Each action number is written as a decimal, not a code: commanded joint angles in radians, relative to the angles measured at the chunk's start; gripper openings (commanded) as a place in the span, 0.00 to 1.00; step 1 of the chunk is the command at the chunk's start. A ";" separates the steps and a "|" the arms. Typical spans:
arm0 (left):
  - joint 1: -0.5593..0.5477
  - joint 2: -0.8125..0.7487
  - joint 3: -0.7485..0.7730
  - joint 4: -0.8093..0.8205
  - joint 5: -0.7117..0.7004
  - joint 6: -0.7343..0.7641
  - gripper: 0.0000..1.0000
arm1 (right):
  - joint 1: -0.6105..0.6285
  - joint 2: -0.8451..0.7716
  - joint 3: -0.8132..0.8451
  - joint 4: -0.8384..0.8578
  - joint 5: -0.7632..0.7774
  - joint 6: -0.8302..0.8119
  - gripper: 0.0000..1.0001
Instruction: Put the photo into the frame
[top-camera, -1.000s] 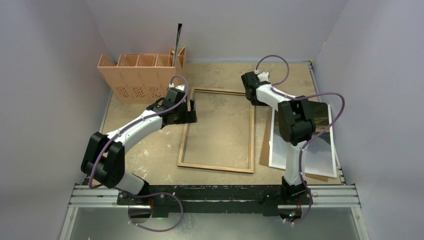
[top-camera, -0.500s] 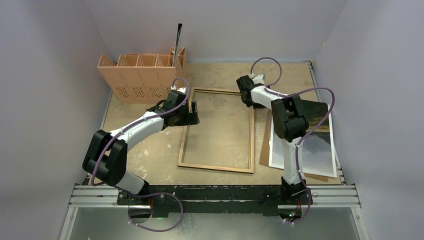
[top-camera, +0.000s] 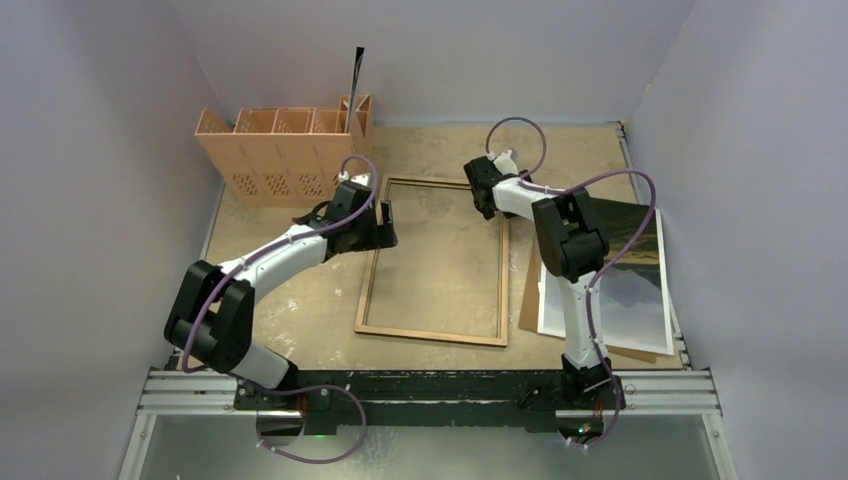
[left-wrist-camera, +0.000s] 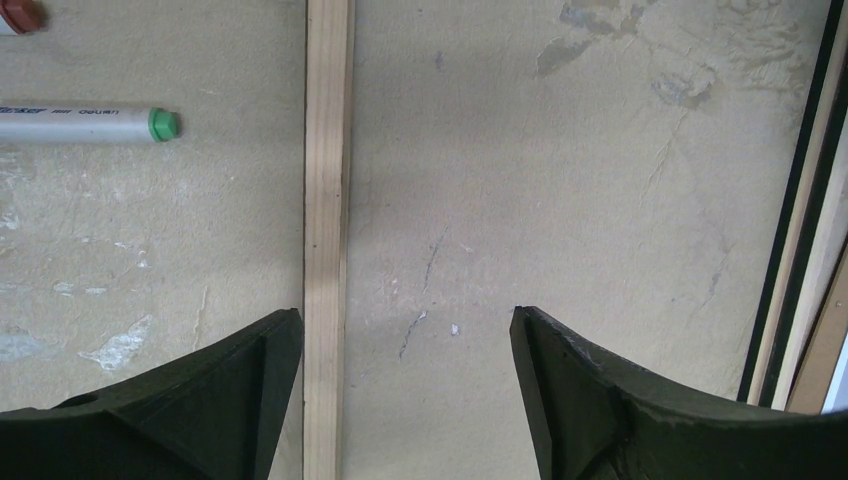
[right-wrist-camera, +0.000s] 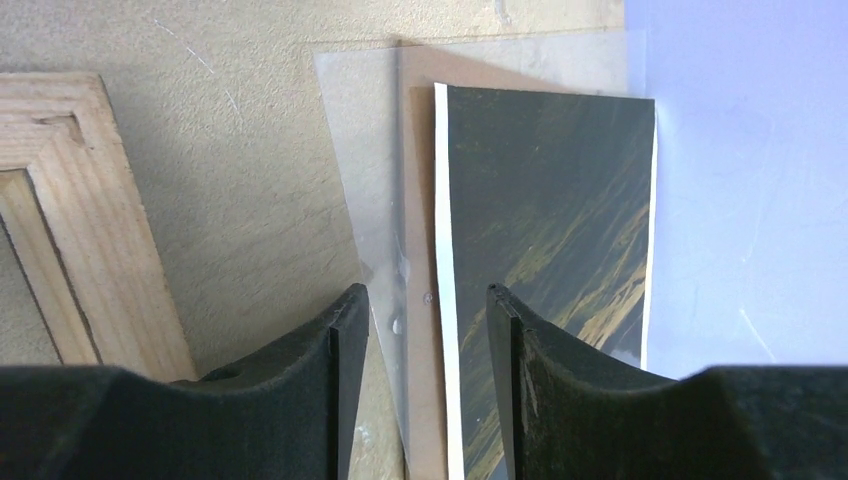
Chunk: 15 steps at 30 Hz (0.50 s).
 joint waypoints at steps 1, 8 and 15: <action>0.003 -0.046 -0.011 0.033 -0.028 -0.020 0.80 | 0.008 0.001 -0.043 0.111 0.016 -0.128 0.48; 0.003 -0.036 -0.014 0.039 -0.017 -0.022 0.80 | 0.007 -0.013 -0.061 0.180 -0.002 -0.238 0.45; 0.003 -0.027 -0.012 0.042 -0.006 -0.022 0.80 | 0.007 -0.012 -0.060 0.203 0.043 -0.245 0.46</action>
